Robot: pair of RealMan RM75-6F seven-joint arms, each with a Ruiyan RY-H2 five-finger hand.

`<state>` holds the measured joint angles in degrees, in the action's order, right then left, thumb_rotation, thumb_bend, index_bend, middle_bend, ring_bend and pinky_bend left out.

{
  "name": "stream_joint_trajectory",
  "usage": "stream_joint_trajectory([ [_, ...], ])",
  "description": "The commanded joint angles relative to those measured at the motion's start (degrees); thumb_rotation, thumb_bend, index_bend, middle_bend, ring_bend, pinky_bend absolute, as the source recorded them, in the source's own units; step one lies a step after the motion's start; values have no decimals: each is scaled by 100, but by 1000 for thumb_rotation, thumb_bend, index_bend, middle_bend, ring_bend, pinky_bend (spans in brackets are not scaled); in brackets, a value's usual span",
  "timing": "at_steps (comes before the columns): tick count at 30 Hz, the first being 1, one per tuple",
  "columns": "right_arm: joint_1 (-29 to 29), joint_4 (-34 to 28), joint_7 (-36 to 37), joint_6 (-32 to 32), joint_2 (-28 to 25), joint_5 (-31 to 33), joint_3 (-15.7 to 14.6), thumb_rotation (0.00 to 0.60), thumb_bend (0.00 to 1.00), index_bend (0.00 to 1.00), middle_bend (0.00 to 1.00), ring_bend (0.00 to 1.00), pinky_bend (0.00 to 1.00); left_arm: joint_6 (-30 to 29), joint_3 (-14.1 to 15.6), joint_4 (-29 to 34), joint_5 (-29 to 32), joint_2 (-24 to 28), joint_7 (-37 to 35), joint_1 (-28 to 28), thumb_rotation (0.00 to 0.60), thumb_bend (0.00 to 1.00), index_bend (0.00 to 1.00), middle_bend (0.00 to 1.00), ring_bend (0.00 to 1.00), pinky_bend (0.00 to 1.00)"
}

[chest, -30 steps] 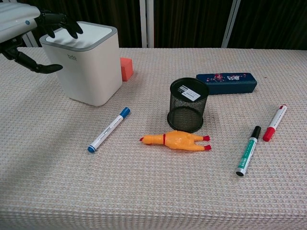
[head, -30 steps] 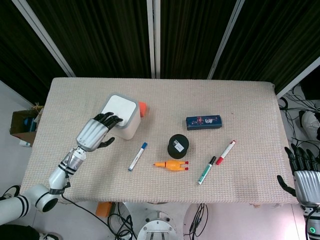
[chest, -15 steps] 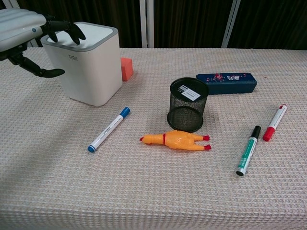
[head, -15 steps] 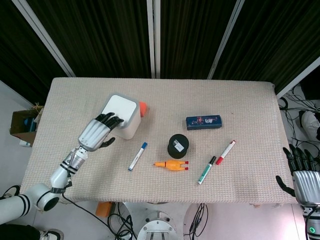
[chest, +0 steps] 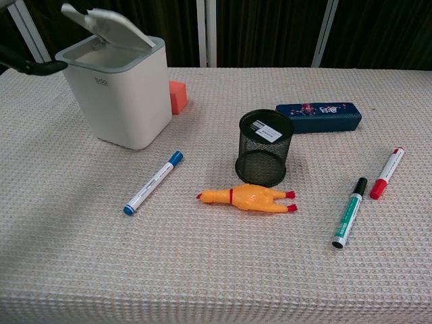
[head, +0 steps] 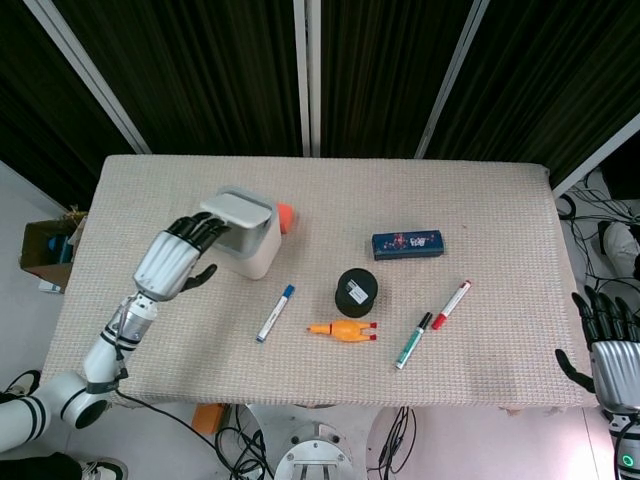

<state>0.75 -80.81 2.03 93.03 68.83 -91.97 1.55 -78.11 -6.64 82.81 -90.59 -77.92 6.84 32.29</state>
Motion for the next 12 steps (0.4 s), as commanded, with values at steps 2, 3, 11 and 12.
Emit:
stream_joint_trajectory([
  [2,7,4,9,5,-12,18,12,600,203,0,0,0,0,-611,223,216,46,457,57,-665,600,272,207,223,163,319],
  [3,4,8,10,-13,-12,30,12,600,203,0,0,0,0,-754,352,173,66,531,1,-878,600,272,207,223,163,319],
  [11,-100,-52,-162,-253,-18,70,2,600,203,0,0,0,0,-1183,1165,-480,146,515,-547,-2022,482,256,201,229,155,312],
  [12,-118,-63,-185,-287,-16,77,3,600,203,0,0,0,0,-1174,1193,-571,177,482,-642,-2100,483,251,192,224,145,303],
])
